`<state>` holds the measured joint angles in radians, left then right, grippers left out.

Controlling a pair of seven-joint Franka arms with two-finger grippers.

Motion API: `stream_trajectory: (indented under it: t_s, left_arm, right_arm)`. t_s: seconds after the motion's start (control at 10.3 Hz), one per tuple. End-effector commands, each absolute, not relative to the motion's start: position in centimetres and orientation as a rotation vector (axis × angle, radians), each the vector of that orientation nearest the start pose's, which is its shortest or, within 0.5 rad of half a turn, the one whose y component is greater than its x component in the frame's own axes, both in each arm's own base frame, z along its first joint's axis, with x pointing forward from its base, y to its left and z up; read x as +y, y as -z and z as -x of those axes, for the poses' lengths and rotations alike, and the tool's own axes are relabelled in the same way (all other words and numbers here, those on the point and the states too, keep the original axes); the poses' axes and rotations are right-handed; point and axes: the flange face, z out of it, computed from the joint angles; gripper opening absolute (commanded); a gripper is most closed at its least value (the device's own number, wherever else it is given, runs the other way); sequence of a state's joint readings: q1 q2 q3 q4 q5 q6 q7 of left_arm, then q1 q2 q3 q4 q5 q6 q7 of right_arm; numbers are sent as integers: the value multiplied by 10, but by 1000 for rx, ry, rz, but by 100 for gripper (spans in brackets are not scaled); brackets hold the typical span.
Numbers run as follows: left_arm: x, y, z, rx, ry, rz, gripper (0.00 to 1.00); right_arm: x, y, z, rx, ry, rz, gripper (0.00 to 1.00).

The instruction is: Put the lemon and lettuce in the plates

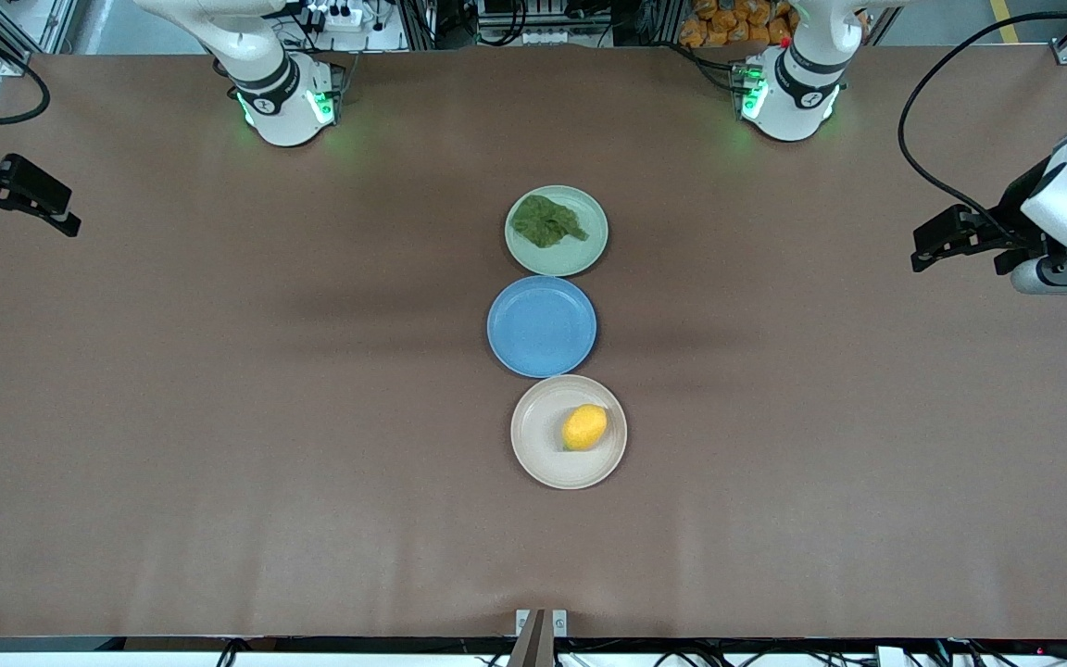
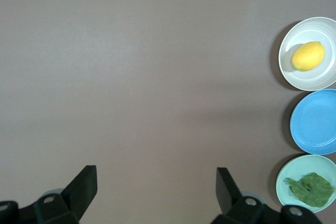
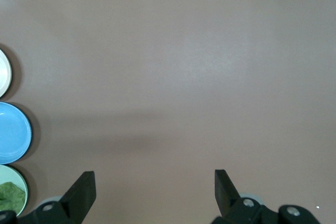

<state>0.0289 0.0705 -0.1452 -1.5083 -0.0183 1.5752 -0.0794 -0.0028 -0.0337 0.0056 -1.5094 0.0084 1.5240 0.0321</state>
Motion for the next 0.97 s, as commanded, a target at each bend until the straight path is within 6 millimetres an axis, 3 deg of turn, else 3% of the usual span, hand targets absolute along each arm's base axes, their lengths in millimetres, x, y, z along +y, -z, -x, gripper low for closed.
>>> stream_trajectory:
  t_s: [0.0,0.39,0.87]
  left_arm:
    - [-62,-619,-572,75,-20,3172,100]
    - [-62,-616,-572,77,-24,3167,100]
    - [-61,-616,-572,80,-24,3164,100]
  right_arm:
    - [2,-669,-539,72,69,3123,100]
    - [-6,-656,-550,87,38,3123,100]
    - [-6,-657,-549,80,43,3123,100]
